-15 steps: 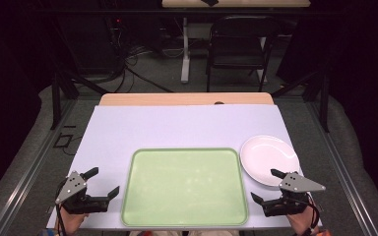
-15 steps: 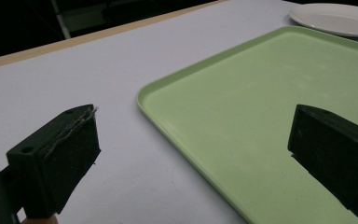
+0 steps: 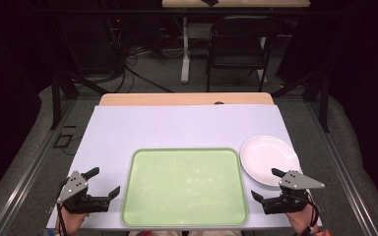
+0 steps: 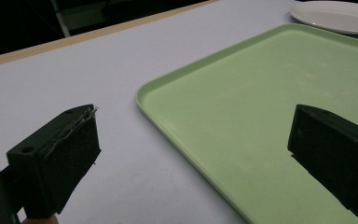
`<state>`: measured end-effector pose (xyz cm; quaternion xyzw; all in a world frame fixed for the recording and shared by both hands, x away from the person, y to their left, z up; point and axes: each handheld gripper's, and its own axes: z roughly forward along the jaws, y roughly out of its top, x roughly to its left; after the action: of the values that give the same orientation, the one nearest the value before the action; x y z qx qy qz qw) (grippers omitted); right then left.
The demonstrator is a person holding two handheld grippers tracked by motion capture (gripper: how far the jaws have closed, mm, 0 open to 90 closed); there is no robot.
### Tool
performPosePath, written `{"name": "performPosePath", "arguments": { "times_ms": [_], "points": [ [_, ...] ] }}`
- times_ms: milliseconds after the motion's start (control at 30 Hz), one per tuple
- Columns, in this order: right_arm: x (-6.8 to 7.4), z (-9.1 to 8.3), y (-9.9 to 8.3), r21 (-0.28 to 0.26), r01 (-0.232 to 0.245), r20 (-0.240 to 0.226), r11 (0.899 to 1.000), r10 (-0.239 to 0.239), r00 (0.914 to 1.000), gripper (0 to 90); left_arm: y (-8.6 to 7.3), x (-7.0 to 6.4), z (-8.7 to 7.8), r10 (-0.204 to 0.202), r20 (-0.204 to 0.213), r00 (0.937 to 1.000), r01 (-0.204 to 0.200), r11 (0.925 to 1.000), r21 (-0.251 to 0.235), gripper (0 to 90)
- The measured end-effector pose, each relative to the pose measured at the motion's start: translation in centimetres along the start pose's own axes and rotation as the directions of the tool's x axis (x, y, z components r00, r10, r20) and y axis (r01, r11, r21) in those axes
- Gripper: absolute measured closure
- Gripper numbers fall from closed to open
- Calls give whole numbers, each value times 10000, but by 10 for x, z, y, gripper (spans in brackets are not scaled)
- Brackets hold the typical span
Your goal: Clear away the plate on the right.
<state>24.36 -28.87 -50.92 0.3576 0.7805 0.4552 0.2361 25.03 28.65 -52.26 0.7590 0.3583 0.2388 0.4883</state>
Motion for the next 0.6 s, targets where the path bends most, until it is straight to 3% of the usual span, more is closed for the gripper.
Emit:
{"name": "performPosePath", "arguments": {
  "times_ms": [400, 567, 600],
  "points": [
    [-13, 7, 0, 398, -819, 388, 9958, 803, 9960, 0, 0, 0, 0, 56, -15, 10000, -56, 9999, 83, 17],
    [-23, 12, -1, 443, -1323, 839, 9902, 1282, 9882, 0, 0, 0, 0, 147, -81, 9999, -146, 9998, 134, 18],
    [-28, 12, -1, 359, -1639, 849, 9858, 1604, 9834, 0, 0, -1, 0, 215, -140, 9997, -213, 9997, 126, 18]
  ]
}}
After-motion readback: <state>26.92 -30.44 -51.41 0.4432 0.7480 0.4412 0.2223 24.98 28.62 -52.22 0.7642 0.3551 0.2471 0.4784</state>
